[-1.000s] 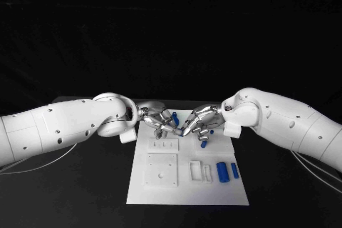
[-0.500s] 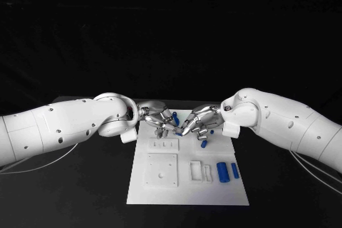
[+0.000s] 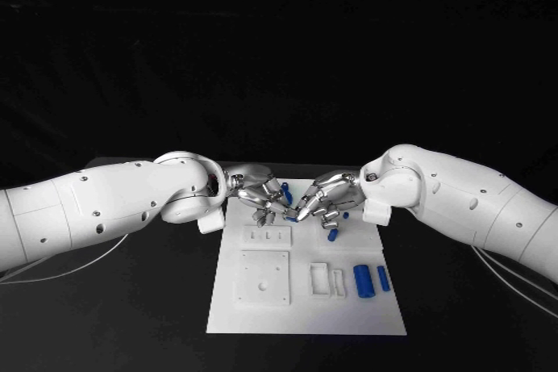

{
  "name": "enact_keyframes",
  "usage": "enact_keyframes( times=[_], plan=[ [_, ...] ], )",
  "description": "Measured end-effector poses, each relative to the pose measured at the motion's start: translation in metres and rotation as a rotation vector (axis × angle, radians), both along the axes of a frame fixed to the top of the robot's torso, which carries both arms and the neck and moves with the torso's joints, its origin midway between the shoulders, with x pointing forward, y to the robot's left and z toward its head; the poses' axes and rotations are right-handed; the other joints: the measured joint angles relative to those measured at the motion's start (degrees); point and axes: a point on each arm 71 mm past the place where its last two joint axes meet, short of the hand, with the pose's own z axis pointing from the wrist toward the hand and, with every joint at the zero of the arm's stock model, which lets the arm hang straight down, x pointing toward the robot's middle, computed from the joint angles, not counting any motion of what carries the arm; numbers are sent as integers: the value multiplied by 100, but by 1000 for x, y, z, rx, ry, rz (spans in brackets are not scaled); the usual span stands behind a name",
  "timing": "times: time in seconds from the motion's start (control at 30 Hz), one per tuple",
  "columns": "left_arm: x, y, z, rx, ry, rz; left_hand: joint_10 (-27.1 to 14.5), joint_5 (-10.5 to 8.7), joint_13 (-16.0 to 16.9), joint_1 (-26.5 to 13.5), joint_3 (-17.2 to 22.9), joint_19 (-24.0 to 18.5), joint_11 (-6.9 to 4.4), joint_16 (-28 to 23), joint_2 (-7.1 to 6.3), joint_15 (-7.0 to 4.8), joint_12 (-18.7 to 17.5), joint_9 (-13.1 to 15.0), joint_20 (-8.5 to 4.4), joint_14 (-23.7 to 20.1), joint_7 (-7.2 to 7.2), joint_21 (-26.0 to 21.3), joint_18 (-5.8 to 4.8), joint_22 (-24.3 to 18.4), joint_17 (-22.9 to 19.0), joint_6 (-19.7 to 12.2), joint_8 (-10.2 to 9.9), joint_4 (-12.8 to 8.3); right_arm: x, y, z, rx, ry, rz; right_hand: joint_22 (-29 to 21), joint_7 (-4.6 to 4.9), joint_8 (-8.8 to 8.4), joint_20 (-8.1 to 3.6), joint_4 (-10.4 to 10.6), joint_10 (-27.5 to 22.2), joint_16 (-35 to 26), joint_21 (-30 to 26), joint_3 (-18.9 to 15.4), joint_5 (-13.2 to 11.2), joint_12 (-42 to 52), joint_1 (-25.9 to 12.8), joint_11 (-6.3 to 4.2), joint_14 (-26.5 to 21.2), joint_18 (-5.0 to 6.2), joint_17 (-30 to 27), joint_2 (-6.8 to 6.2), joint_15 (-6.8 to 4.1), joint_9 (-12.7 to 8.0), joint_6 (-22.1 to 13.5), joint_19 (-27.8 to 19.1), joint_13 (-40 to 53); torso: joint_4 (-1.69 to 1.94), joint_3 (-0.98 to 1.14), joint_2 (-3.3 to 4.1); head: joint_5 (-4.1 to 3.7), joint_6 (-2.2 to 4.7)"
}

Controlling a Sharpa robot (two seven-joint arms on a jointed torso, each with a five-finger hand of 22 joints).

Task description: Assemble the parts on the task board

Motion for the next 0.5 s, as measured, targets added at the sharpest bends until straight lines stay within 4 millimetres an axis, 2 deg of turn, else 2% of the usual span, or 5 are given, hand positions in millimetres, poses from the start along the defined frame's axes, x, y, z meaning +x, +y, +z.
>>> enact_keyframes(
  times=[0.3, 0.37, 0.4, 0.43, 0.5],
  plan=[
    [0, 0, 0, -3, 2, 2, 37, 150, -13, 190, 68, 22, -33, 58, 137, -21, -22, 105, -21, 24, -1, 111, 0, -1, 18, -40, 62, -101, 0, 0, -2, 3, 1, -7, 0, 2, 0, 0, -8, 1, 0, 0, 25, 34, 0, -22, 1, 0, 0, 5, -22, 0, 2, -3, 0, 11, 2, 0, -1, -1, -1],
    [0, 0, -1, -4, 4, 3, 46, 256, -11, 190, 68, 43, -26, 107, 137, -39, -22, 149, -42, 47, -1, 170, -1, -1, 42, -41, 112, -101, -1, 0, -2, 4, 2, -7, 0, 2, 0, 0, -8, 1, 0, 0, 25, 35, 0, -22, 1, 0, 0, 5, -22, 0, 3, -4, 0, 11, 2, 0, -1, -1, -1],
    [0, 0, -1, -6, 5, 5, 66, 436, 10, 190, 68, 43, -7, 161, 137, -59, 19, 235, -42, 82, 0, 259, 0, -1, 75, -41, 169, -102, -1, 1, -3, 5, 2, -7, 0, 3, 0, 0, -8, -2, 0, 0, 25, 68, 0, -22, 3, 0, 0, 8, -22, 0, 6, -5, 0, 6, 3, 0, -1, -1, -1],
    [0, 0, -1, -7, 5, 6, 68, 517, 30, 190, 61, 39, -7, 197, 137, -70, 52, 317, -46, 95, 7, 324, 0, -1, 95, -49, 217, -109, -2, 1, -3, 6, 2, -7, 0, 3, -1, 0, -8, -14, 0, 0, 25, 100, 0, -23, 12, 0, 0, 9, -23, 0, 122, -6, 0, 0, 4, -1, -1, 2, -1],
    [0, 0, -1, -11, 6, 9, 75, 600, 55, 190, 70, -1, -12, 218, 137, -78, 84, 451, -85, 118, 7, 434, 0, -1, 115, -48, 277, -100, -2, 2, -3, 7, 2, -10, 0, -2, -1, 0, -8, -34, 0, 0, 25, 186, -24, -44, 8, 0, 0, 9, -44, 0, 212, -18, 0, -11, 4, -2, -1, 5, -5]
  ],
)
